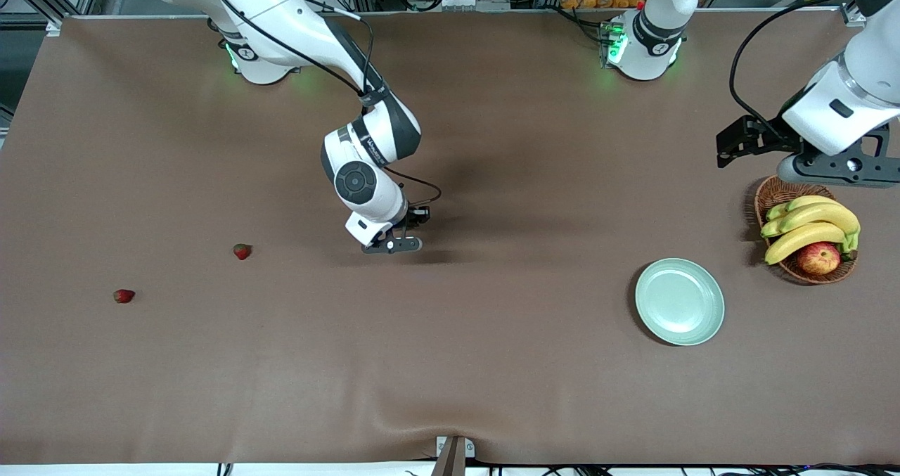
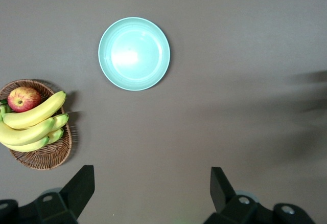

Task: Collect all strawberries into plate
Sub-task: 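Carry the strawberry with the right gripper toward the table middle, then release the strawberry mid-table with the right gripper while the left gripper approaches, then lower the left gripper onto the middle strawberry while the right gripper grasps another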

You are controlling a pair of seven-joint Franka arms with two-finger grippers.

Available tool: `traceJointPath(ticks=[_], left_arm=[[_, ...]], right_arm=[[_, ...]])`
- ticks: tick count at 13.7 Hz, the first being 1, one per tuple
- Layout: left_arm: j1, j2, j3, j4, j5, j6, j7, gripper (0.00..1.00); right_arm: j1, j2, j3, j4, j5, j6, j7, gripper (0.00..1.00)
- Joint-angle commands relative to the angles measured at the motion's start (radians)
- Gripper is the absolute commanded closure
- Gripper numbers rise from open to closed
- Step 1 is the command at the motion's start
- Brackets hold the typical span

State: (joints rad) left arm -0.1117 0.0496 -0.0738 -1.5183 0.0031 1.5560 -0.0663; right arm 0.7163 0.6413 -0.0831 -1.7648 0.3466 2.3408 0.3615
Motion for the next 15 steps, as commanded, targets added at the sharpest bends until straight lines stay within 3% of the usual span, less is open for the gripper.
traceJointPath(ticks=[1,2,3,7,11,15], left_arm=[[-0.008,0.001,-0.02,0.015,-0.003,0.045,-0.009,0.0],[-0.011,0.019,-0.033,0.015,-0.017,0.068,-0.01,0.0],[-0.011,0.042,-0.044,0.015,-0.037,0.073,-0.013,0.0],[-0.072,0.137,-0.083,0.015,-0.152,0.108,-0.154,0.0],[-0.242,0.252,-0.083,0.017,-0.153,0.238,-0.378,0.0],[-0.445,0.361,-0.08,0.017,-0.143,0.376,-0.606,0.0]], right_arm=[[-0.008,-0.005,-0.012,0.022,0.018,-0.011,0.002,0.16],[-0.023,-0.031,-0.014,0.022,0.018,-0.015,-0.004,0.03],[-0.044,-0.057,-0.014,0.022,0.017,-0.017,-0.013,0.0],[-0.201,-0.172,-0.015,0.016,0.005,-0.154,-0.119,0.0],[-0.381,-0.213,-0.017,-0.048,-0.069,-0.213,-0.435,0.0],[-0.501,-0.226,-0.038,-0.106,-0.072,-0.207,-0.562,0.0]])
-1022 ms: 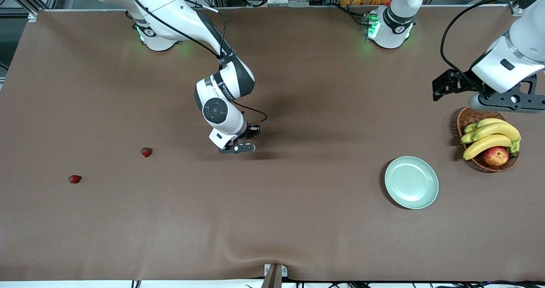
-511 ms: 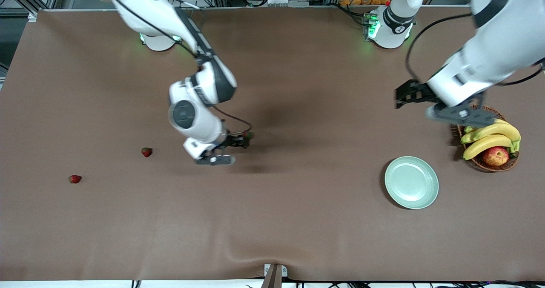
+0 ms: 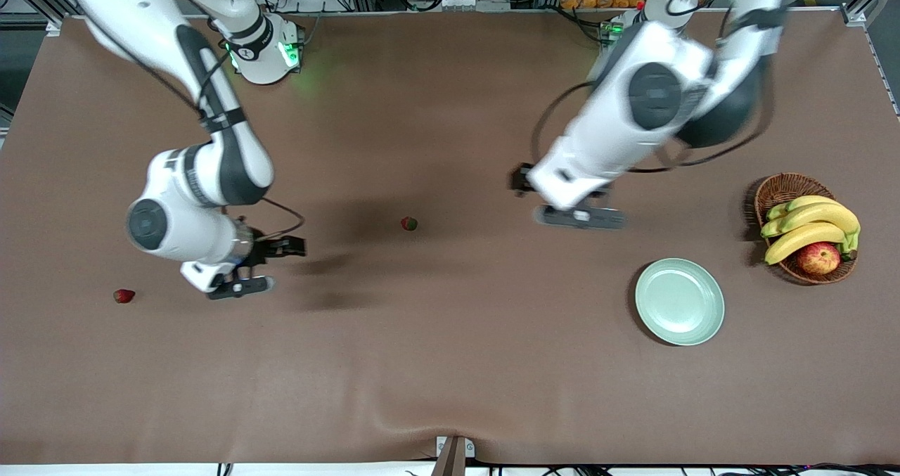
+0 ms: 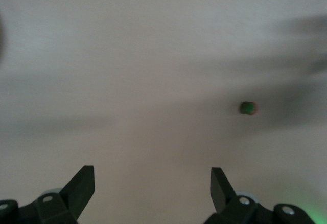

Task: Collect all strawberries into plate
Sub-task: 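Lower the left gripper onto the middle strawberry while the right gripper grasps another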

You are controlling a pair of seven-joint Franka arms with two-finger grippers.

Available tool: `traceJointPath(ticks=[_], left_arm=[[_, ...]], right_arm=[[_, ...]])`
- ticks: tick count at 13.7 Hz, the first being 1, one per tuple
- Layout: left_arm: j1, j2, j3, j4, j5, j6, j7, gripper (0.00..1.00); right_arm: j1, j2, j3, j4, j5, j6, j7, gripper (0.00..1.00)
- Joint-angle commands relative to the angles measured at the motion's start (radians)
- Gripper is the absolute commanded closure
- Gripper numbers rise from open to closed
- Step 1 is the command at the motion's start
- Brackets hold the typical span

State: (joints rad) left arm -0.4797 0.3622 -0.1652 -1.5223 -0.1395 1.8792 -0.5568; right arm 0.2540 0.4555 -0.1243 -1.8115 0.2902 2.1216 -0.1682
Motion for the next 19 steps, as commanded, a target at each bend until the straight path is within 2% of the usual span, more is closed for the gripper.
traceJointPath(ticks=[1,3,6,10,13,15,19], left_arm=[[-0.12,0.081,0.012,0.021,0.0,0.098,-0.22,0.0],[-0.209,0.154,0.013,0.021,0.011,0.185,-0.329,0.0],[-0.296,0.263,0.021,0.021,0.024,0.285,-0.487,0.0],[-0.352,0.369,0.021,0.021,0.026,0.401,-0.728,0.0],[-0.364,0.425,0.026,0.022,0.029,0.578,-0.917,0.0],[-0.378,0.463,0.045,0.054,0.043,0.644,-0.995,0.0],[-0.434,0.54,0.153,0.131,0.049,0.724,-1.095,0.0]], right_arm=[[-0.044,-0.035,-0.015,-0.075,-0.016,0.021,-0.034,0.0],[-0.045,-0.029,-0.05,-0.101,-0.016,0.058,-0.033,0.0],[-0.048,0.017,-0.063,-0.115,-0.017,0.124,-0.033,0.0],[-0.074,0.061,-0.075,-0.117,-0.043,0.161,-0.033,0.0],[-0.074,0.083,-0.078,-0.134,-0.054,0.21,-0.033,0.0],[-0.076,0.083,-0.078,-0.147,-0.054,0.21,-0.033,0.0],[-0.079,0.083,-0.078,-0.173,-0.054,0.198,-0.031,0.1]])
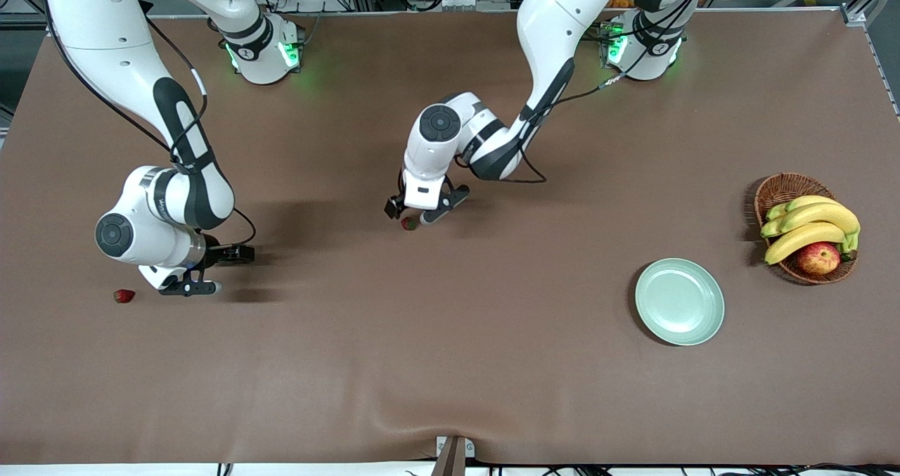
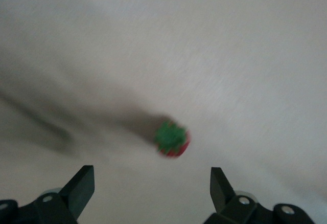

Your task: Collect all strawberries into plate

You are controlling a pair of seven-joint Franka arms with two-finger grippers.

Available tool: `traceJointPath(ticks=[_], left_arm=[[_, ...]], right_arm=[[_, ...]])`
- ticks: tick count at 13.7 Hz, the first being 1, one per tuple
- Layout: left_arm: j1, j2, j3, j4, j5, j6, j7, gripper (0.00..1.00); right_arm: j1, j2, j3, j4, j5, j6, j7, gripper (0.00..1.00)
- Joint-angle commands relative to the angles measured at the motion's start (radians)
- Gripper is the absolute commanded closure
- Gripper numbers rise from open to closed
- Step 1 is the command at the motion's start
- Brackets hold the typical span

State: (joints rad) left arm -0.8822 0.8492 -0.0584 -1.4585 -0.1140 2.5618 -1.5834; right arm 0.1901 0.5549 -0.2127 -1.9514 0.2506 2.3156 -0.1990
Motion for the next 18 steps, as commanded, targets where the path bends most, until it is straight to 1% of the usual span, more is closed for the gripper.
traceJointPath(ticks=[1,2,3,5,6,7,8,9,10,11,13,14,18], left_arm=[[-0.032,0.06,0.052,0.069,0.024,0.069,-0.107,0.0],[-0.032,0.07,0.054,0.069,0.025,0.089,-0.147,0.0],[-0.032,0.073,0.054,0.069,0.025,0.097,-0.182,0.0],[-0.034,0.073,0.054,0.067,0.025,0.097,-0.228,0.0],[-0.034,0.073,0.054,0.067,0.025,0.097,-0.254,0.0],[-0.034,0.076,0.054,0.067,0.025,0.097,-0.266,0.0],[-0.034,0.079,0.054,0.067,0.025,0.097,-0.27,0.0],[-0.034,0.08,0.054,0.067,0.024,0.097,-0.271,0.0],[-0.034,0.08,0.052,0.067,0.019,0.097,-0.273,0.0],[-0.034,0.083,0.052,0.067,0.019,0.097,-0.296,0.0],[-0.034,0.083,0.052,0.067,0.022,0.097,-0.325,0.0],[-0.034,0.083,0.052,0.067,0.022,0.097,-0.325,0.0],[-0.041,0.094,0.052,0.066,0.022,0.097,-0.326,0.0]], right_arm=[[-0.012,-0.016,0.01,-0.035,-0.014,0.001,0.001,0.11],[-0.009,-0.018,0.01,-0.035,-0.014,-0.002,0.003,0.14],[-0.008,-0.016,0.01,-0.035,-0.014,-0.016,0.001,0.2],[-0.008,-0.016,0.01,-0.035,-0.014,-0.022,0.003,0.28],[-0.003,-0.016,0.01,-0.035,-0.016,-0.024,0.003,0.33],[0.002,-0.018,0.01,-0.035,-0.014,-0.025,0.003,0.41],[0.003,-0.018,0.01,-0.034,-0.016,-0.033,0.001,0.46],[0.003,-0.019,0.01,-0.031,-0.016,-0.035,0.001,0.55],[0.003,-0.023,0.01,-0.029,-0.016,-0.035,0.001,0.68],[0.003,-0.026,0.01,-0.027,-0.016,-0.035,0.0,0.78],[0.003,-0.036,0.01,-0.023,-0.017,-0.039,0.0,0.95],[0.003,-0.041,0.01,-0.005,-0.017,-0.068,0.001,1.0],[0.002,-0.079,0.012,0.135,-0.016,-0.287,0.01,1.0]])
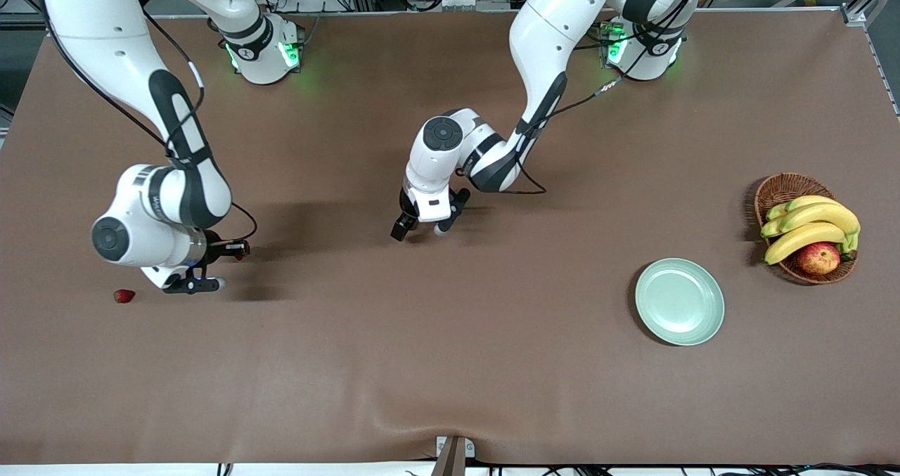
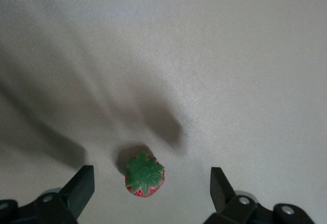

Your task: Collect all strawberries into plate

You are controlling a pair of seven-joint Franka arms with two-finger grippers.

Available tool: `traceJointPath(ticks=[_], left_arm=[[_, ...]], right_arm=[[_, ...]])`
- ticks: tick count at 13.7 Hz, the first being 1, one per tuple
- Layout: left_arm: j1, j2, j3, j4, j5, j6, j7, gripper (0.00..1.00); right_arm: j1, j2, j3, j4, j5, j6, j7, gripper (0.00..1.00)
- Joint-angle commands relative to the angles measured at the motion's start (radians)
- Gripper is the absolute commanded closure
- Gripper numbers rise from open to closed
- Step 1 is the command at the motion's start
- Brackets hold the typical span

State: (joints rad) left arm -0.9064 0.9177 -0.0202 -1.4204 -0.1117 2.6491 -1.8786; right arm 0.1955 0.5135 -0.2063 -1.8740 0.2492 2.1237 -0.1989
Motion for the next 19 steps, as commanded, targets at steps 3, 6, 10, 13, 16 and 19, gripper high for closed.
traceJointPath(ticks=[3,6,10,13,16,19], left_arm=[[-0.017,0.026,0.014,0.028,0.018,0.009,-0.033,0.39],[-0.029,0.026,0.019,0.026,0.026,0.008,-0.034,1.0],[-0.031,0.01,0.025,0.021,0.027,0.0,-0.034,1.0],[-0.04,-0.055,0.127,0.026,0.062,-0.083,-0.028,1.0],[-0.028,-0.124,0.234,0.024,0.098,-0.15,-0.022,1.0],[-0.025,-0.154,0.362,0.021,0.098,-0.222,-0.019,1.0]], right_arm=[[-0.004,-0.062,0.005,0.147,-0.01,-0.185,0.01,1.0],[0.005,-0.073,0.01,0.185,-0.001,-0.199,0.036,1.0],[0.059,-0.082,0.019,0.19,0.002,-0.199,0.156,1.0],[0.097,-0.084,0.045,0.191,0.004,-0.196,0.261,1.0],[0.128,-0.076,0.09,0.191,0.022,-0.186,0.343,1.0],[0.198,-0.056,0.093,0.191,0.2,-0.154,0.355,1.0]])
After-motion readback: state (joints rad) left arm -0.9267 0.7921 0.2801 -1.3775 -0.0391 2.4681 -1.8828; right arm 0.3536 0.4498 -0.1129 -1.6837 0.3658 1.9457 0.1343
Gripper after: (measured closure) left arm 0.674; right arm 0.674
